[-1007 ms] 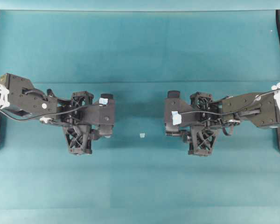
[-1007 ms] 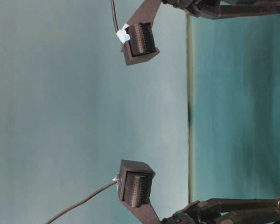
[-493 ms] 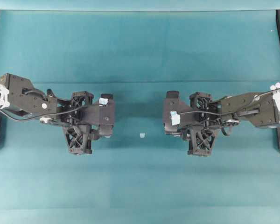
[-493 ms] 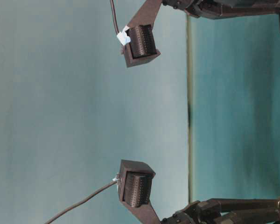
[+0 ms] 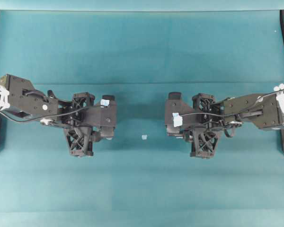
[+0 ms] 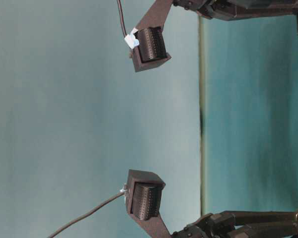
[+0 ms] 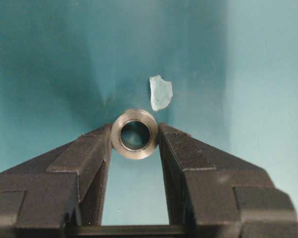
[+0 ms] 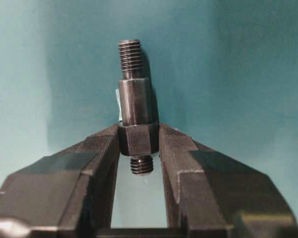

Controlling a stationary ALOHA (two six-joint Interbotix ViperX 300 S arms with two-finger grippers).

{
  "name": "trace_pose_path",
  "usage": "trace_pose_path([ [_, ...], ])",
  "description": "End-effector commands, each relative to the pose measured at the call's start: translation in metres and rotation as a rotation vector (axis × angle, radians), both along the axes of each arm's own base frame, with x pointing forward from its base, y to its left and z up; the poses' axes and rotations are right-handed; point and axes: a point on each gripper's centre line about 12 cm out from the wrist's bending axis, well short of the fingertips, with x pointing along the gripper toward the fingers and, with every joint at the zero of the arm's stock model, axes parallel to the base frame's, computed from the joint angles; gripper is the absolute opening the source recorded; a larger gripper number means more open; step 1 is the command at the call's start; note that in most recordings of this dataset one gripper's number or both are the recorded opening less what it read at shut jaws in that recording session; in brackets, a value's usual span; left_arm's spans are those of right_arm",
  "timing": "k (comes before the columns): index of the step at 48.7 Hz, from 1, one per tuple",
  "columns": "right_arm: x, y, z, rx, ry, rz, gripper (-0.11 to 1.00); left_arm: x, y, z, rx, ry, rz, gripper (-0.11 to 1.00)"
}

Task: Insert the washer onto the shaft with both hands.
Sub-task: 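Lift the washer with the left gripper and the shaft with the right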

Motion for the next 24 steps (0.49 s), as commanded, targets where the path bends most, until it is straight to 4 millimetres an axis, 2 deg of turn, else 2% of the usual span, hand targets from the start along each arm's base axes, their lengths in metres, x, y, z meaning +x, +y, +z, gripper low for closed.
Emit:
trace_pose_path([
  [1,-0.0016,-0.0012,-0.0023,-0.005,0.011,0.006,0.01,0.0039,0.0007,0.0070,0.002,-0.024,0.000,0.36],
  [24,0.0016,0.0037,0.0040,-0.005,-0.011,0.021,0.01,0.0044,0.0007,0.0149,0.001,-0.048,0.003,0.36],
])
